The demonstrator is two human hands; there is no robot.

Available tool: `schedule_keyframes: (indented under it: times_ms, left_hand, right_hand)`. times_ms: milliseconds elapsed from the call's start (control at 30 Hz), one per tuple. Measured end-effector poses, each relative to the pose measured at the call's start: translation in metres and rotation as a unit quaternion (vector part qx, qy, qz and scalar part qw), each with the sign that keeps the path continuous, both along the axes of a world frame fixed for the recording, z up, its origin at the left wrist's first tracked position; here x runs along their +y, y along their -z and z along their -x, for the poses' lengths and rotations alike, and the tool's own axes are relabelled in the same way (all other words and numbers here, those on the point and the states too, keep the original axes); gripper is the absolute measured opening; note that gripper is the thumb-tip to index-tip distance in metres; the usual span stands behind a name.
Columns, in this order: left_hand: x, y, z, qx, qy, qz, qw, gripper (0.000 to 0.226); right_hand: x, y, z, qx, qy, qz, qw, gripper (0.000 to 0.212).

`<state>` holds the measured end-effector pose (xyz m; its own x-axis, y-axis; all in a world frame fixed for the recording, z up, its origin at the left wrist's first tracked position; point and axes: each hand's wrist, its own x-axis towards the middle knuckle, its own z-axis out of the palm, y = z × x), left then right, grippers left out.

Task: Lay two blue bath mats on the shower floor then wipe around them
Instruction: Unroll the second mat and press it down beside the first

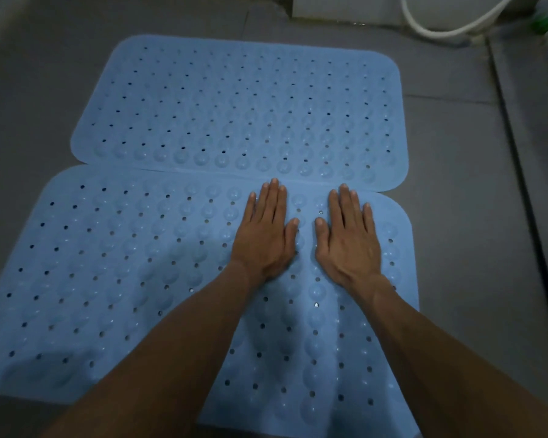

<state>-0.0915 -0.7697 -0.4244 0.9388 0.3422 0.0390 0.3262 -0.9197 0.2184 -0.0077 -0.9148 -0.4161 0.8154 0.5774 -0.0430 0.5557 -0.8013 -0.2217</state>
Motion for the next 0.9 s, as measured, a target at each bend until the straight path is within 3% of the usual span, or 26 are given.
schedule_keyframes:
  times_ms: [900]
  left_hand:
    - [-0.0002, -0.0065, -0.0055, 0.011, 0.000, -0.007, 1.000, 0.064]
  right_hand:
    - [0.0050, -0.0060, -0.0039, -0.001, -0.005, 0.063, 0.998, 0.071]
